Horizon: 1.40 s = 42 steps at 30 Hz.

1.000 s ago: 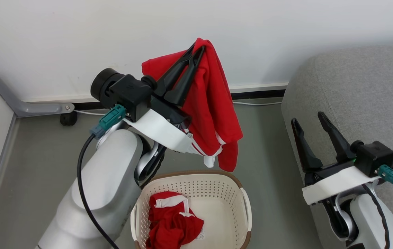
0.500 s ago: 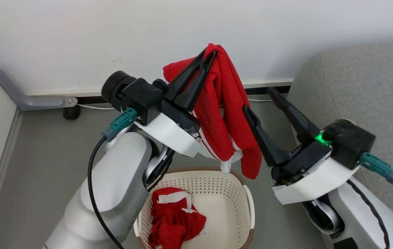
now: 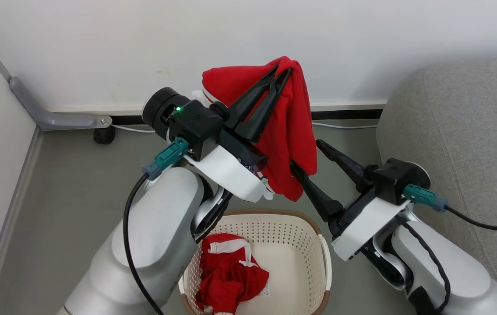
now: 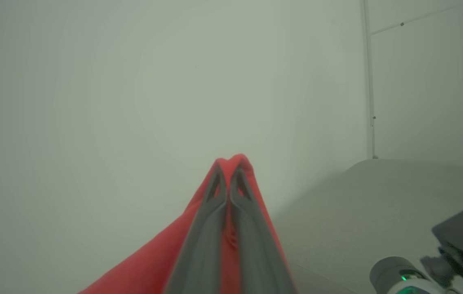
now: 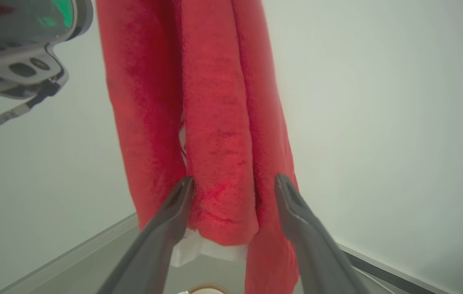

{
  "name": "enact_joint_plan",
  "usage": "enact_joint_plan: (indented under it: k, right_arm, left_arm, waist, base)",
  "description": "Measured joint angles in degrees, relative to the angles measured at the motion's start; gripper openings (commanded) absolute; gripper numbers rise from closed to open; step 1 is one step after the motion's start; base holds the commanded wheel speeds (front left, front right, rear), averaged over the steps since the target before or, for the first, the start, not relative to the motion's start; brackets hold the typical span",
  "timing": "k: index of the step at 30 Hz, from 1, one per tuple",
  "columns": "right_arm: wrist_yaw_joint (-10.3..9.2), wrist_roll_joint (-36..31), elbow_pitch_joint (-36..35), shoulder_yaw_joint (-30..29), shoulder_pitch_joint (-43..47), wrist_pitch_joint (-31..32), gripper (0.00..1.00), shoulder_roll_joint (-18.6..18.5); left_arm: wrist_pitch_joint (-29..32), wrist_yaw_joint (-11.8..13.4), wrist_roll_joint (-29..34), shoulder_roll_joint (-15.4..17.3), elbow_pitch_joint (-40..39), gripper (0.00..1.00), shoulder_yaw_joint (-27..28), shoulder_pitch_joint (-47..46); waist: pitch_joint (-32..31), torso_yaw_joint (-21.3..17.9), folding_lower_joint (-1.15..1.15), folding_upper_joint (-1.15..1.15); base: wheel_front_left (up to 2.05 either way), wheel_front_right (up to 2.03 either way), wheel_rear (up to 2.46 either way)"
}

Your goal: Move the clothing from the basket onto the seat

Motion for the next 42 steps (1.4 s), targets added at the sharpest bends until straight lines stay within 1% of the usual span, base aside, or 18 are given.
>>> enact_joint_plan:
  k: [3,11,12,13,14,20,24,25,26,27,28,35,36,37,38,39,40,42]
  right_arm:
    - [0.01,0.68,1.16,1.72,-2.33,0.00,1.00,0.49]
    - [0.01,1.19,4.82,2.15,-5.16,0.00,1.00,0.70]
    - [0.01,1.29,5.41,2.40,-5.25,0.00,0.65,0.73]
    - [0.01,1.62,5.87,2.61,-5.38,0.00,0.08,0.77]
    - [0.01,2.04,6.28,2.88,-5.53,0.00,0.00,0.85]
    - [0.01,2.56,6.31,2.50,-5.77,0.00,0.00,1.26]
    - [0.01,2.42,5.33,-0.14,-5.68,0.00,0.00,1.25]
    - [0.01,2.23,4.98,-1.03,-5.64,0.00,0.00,1.25]
    - [0.01,2.19,4.75,-1.99,-5.51,0.00,0.00,1.24]
    - [0.01,2.16,4.53,-2.96,-5.28,0.00,0.00,1.23]
    - [0.01,2.08,4.31,-4.01,-4.96,0.00,0.00,1.18]
    - [0.01,0.96,2.21,-12.11,-1.75,0.00,0.00,0.67]
    - [0.01,0.96,2.21,-12.11,-1.75,0.00,0.00,0.67]
    - [0.01,0.42,1.10,-16.83,-0.55,0.00,0.00,0.63]
    - [0.01,0.42,1.10,-16.83,-0.55,0.00,0.00,0.63]
    - [0.01,-0.23,0.66,-20.06,0.14,0.00,0.00,0.55]
    - [0.01,-0.57,0.40,-21.59,0.48,0.00,0.00,0.53]
    - [0.01,-0.92,0.07,-22.86,0.77,0.00,0.00,0.48]
  left_arm:
    - [0.00,0.00,-0.03,-0.11,-0.10,0.00,-0.63,-0.02]
    - [0.00,0.00,-0.52,-0.18,-0.11,0.00,-1.90,-0.02]
    - [0.00,0.00,-0.53,-0.20,-0.11,0.00,-2.07,-0.01]
    - [0.00,0.00,-0.53,-0.23,-0.11,0.00,-2.14,-0.01]
    - [0.00,0.00,-0.53,-0.26,-0.11,0.00,-2.22,-0.01]
    - [0.00,0.00,-0.62,-0.31,-0.07,0.00,-2.15,-0.01]
    - [-0.01,0.00,-1.31,-0.33,0.53,0.00,-2.52,0.01]
    - [-0.01,0.00,-1.97,-0.35,0.85,0.23,-2.79,0.07]
    - [-0.01,0.00,-2.29,-0.35,0.98,0.39,-2.99,0.14]
    - [-0.01,0.00,-2.66,-0.33,1.14,0.76,-3.13,0.19]
    - [-0.01,0.00,-2.94,-0.29,1.27,1.00,-3.23,0.22]
    - [-0.01,0.00,-4.24,0.58,2.58,1.00,-4.90,1.90]
    - [-0.01,0.00,-4.24,0.58,2.58,1.00,-4.90,1.90]
    - [-0.01,0.00,-5.20,1.10,2.97,1.00,-6.32,2.63]
    - [-0.01,0.00,-5.20,1.10,2.97,1.00,-6.32,2.63]
    - [-0.01,0.00,-6.00,1.66,3.35,1.00,-7.05,2.99]
    - [-0.01,0.00,-6.22,1.85,3.52,1.00,-7.33,3.37]
    - [-0.01,0.00,-6.47,2.01,3.78,1.00,-7.68,3.81]
  waist:
    - [0.08,0.53,0.00,0.00]
    - [0.32,1.44,0.00,0.00]
    - [0.36,1.49,0.00,0.00]
    - [0.40,1.54,0.00,0.00]
    - [0.44,1.58,0.00,0.00]
    - [0.93,1.42,0.00,0.00]
    - [1.23,1.00,0.00,0.00]
    - [1.29,0.84,0.00,0.00]
    - [1.36,0.70,0.00,0.00]
    - [1.44,0.55,0.00,0.00]
    - [1.52,0.40,0.00,0.00]
    - [1.94,-1.27,0.00,0.00]
    - [1.94,-1.27,0.00,0.00]
    - [1.94,-2.43,0.00,0.00]
    - [1.94,-2.43,0.00,0.00]
    - [1.88,-3.37,0.00,0.00]
    - [1.82,-3.88,0.00,0.00]
    - [1.76,-4.43,0.00,0.00]
  base:
    - [0.00,0.00,0.00]
    - [0.00,0.00,0.00]
    - [0.00,0.00,0.00]
    - [0.00,0.00,0.00]
    - [0.00,0.00,0.00]
    - [0.00,0.00,0.00]
    - [0.00,0.00,0.00]
    - [0.00,0.00,0.00]
    - [0.00,0.00,0.00]
    - [0.00,0.00,0.00]
    - [0.00,0.00,0.00]
    - [0.00,0.00,0.00]
    - [0.00,0.00,0.00]
    - [0.00,0.00,0.00]
    - [0.00,0.00,0.00]
    - [0.00,0.00,0.00]
    - [0.00,0.00,0.00]
    - [0.00,0.00,0.00]
